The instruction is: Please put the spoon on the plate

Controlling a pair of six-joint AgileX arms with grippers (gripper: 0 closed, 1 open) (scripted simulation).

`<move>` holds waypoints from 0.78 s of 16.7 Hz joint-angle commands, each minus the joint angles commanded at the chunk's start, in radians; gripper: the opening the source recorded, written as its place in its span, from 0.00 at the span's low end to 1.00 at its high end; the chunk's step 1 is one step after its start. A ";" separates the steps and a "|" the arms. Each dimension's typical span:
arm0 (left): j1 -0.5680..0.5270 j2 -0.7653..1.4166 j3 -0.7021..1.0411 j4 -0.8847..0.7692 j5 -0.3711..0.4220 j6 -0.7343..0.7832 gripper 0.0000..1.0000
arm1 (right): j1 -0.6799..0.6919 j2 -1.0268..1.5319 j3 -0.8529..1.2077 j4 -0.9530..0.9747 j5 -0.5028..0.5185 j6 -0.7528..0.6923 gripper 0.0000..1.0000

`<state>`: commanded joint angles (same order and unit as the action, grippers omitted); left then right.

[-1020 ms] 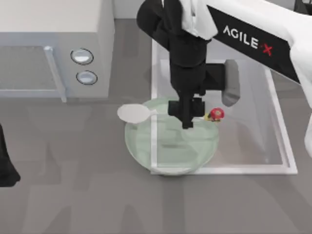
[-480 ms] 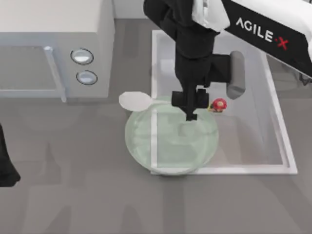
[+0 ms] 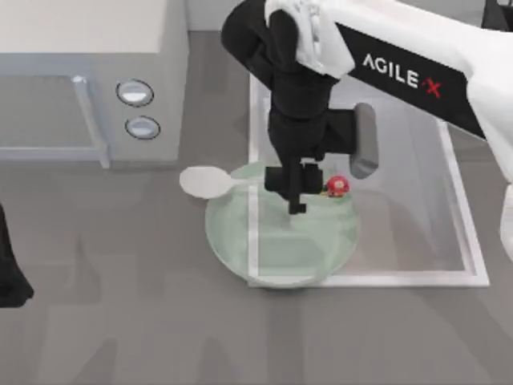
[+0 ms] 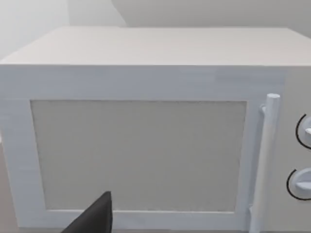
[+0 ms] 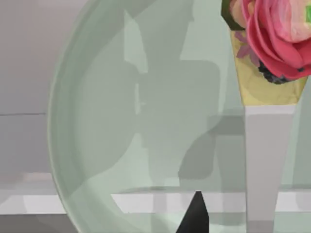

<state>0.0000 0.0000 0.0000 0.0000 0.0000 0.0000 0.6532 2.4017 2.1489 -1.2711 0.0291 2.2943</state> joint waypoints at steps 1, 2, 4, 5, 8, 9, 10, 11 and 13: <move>0.000 0.000 0.000 0.000 0.000 0.000 1.00 | 0.004 0.012 -0.010 0.011 -0.002 -0.002 0.00; 0.000 0.000 0.000 0.000 0.000 0.000 1.00 | 0.007 0.024 -0.021 0.021 -0.004 -0.003 0.00; 0.000 0.000 0.000 0.000 0.000 0.000 1.00 | 0.013 0.049 -0.043 0.035 -0.007 -0.006 0.00; 0.000 0.000 0.000 0.000 0.000 0.000 1.00 | 0.014 0.059 -0.052 0.038 -0.007 -0.007 0.00; 0.000 0.000 0.000 0.000 0.000 0.000 1.00 | 0.014 0.059 -0.053 0.038 -0.007 -0.007 0.00; 0.000 0.000 0.000 0.000 0.000 0.000 1.00 | 0.014 0.059 -0.053 0.038 -0.007 -0.007 0.00; 0.000 0.000 0.000 0.000 0.000 0.000 1.00 | 0.014 0.059 -0.053 0.038 -0.007 -0.007 0.00; 0.000 0.000 0.000 0.000 0.000 0.000 1.00 | 0.014 0.059 -0.053 0.038 -0.007 -0.007 0.08; 0.000 0.000 0.000 0.000 0.000 0.000 1.00 | 0.014 0.059 -0.053 0.038 -0.007 -0.007 0.23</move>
<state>0.0000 0.0000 0.0000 0.0000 0.0000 0.0000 0.6675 2.4610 2.0958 -1.2330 0.0218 2.2875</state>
